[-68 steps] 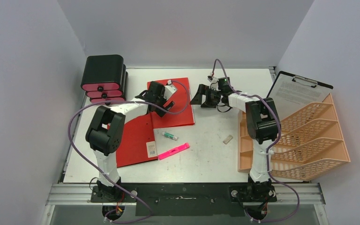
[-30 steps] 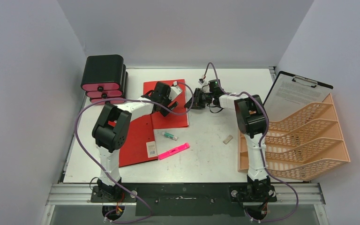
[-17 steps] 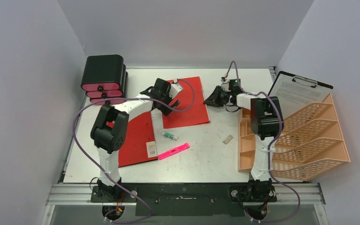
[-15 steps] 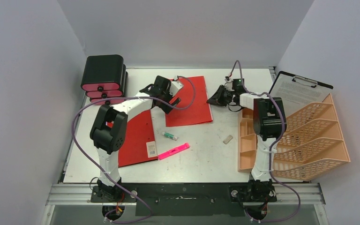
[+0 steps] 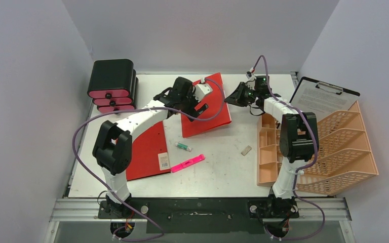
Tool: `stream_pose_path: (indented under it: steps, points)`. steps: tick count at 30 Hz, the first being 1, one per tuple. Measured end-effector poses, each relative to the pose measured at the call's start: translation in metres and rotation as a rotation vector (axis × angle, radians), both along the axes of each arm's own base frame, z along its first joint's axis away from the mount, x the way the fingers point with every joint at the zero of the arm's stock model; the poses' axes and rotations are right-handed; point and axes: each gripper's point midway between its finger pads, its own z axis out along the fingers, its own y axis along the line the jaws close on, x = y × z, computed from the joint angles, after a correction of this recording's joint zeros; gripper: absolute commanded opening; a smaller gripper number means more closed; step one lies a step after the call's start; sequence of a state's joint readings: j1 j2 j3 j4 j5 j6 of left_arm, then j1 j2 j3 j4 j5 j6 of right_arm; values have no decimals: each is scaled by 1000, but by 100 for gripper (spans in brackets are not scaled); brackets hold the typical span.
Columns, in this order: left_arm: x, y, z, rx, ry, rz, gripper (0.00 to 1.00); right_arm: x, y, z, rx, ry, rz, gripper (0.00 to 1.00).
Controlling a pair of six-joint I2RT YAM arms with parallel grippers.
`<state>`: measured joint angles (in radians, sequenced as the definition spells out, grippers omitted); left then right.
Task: Organize the desk
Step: Pick up the folder from the center of the board.
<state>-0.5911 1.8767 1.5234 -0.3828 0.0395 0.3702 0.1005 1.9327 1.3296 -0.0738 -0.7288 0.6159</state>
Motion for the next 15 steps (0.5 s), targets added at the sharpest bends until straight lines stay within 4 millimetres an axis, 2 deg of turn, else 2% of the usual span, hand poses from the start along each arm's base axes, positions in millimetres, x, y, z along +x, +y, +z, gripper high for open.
stream_pose_path:
  steps: [8,15]
  points:
    - [-52,-36,4,-2,-50,-183,96,-3,0,3,4,14,-5,5]
    - [-64,-56,-4,36,-119,-215,96,-3,0,3,11,25,-12,5]
